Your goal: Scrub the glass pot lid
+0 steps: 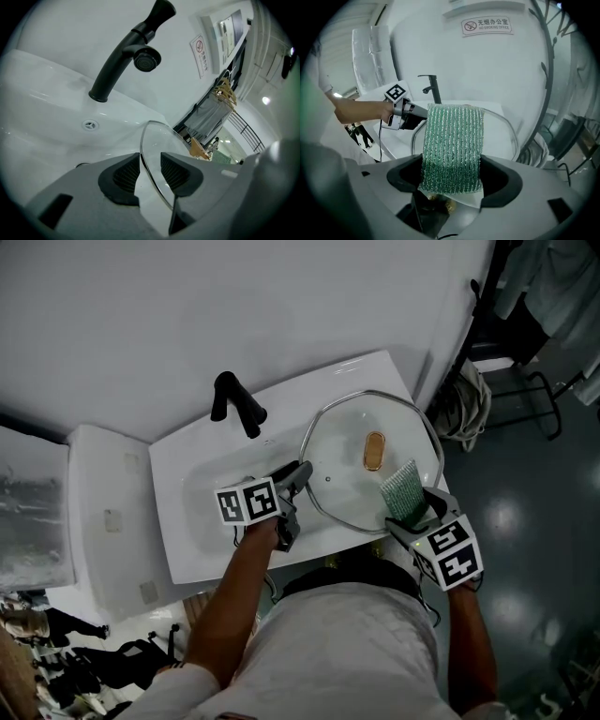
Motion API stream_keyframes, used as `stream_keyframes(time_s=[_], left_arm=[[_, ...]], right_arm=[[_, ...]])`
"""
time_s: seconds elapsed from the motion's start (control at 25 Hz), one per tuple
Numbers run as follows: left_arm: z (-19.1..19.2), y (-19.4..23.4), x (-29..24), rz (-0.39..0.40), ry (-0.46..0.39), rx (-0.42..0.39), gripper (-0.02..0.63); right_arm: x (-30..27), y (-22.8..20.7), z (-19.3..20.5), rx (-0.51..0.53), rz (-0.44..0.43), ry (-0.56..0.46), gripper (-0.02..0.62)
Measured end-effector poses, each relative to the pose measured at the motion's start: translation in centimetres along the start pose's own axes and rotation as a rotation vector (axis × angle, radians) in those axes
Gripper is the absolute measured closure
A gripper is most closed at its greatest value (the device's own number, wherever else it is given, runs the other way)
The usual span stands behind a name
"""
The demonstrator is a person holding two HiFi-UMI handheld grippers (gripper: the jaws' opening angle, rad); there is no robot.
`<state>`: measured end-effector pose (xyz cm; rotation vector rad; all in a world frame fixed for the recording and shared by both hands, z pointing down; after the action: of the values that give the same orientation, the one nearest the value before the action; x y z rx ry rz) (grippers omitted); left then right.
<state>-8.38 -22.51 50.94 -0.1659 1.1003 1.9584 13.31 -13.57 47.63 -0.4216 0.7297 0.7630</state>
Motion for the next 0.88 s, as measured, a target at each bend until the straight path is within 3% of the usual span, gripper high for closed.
stream_keyframes(time_s=[0.28, 0.52, 0.88], left_arm=[[-0.4, -0.4, 0.5, -0.036, 0.004, -0.072, 0.445], [-2.2, -2.1, 2.3, -0.076, -0.055, -0.150, 0.434], [-6.7, -8.7, 5.6, 0.048, -0.245, -0.299, 0.436]], right_arm=[[0.8, -0.3, -1.1, -0.004, -0.030, -0.036, 0.247], [2.4, -0.7, -4.8, -0.015, -0.077, -0.133, 0.247], [3.7, -0.7, -11.9, 0.017, -0.106, -0.324, 0.247]])
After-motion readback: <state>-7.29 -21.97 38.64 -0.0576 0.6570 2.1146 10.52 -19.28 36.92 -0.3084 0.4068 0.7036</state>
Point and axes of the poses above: the fingertips, and each gripper's own axes: x backward along the fingers, y to its left, z out of its underside, the point moved 2 cm from there along x, backward along the fingers
